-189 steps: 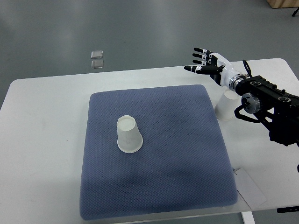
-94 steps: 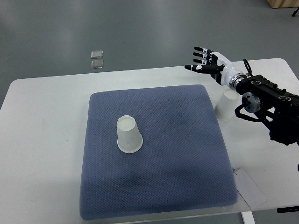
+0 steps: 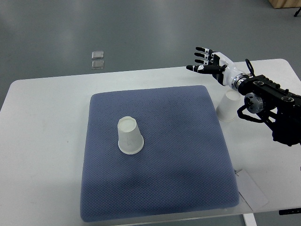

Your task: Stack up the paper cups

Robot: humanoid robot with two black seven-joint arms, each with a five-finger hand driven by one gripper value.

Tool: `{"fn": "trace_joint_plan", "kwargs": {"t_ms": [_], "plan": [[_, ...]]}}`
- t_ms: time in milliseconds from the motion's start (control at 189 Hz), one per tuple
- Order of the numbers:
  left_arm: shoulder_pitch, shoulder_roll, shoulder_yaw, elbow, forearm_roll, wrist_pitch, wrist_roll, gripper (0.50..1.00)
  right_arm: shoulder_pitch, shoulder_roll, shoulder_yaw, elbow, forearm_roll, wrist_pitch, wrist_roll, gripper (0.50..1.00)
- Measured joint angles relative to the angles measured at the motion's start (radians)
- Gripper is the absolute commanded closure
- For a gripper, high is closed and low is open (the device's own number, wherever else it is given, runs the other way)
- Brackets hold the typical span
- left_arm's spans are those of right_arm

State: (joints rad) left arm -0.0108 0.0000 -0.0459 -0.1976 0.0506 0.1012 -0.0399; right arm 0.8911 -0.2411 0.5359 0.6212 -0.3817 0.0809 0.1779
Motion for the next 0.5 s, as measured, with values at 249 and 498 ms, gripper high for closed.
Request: {"fn": "trace_joint_plan", "kwargs": {"t_ms": [249, 498], "plan": [[0.0, 0.0, 0.0, 0.0, 0.0, 0.0, 0.0, 0.5, -0.001, -0.036, 0.0, 0.012, -0.09, 0.01, 0.0, 0.587], [0.0, 0.0, 0.0, 0.0, 0.0, 0.0, 0.0, 0.5, -0.007, -0.167, 0.002, 0.135, -0.274, 0.103, 0.018, 0.587]]}}
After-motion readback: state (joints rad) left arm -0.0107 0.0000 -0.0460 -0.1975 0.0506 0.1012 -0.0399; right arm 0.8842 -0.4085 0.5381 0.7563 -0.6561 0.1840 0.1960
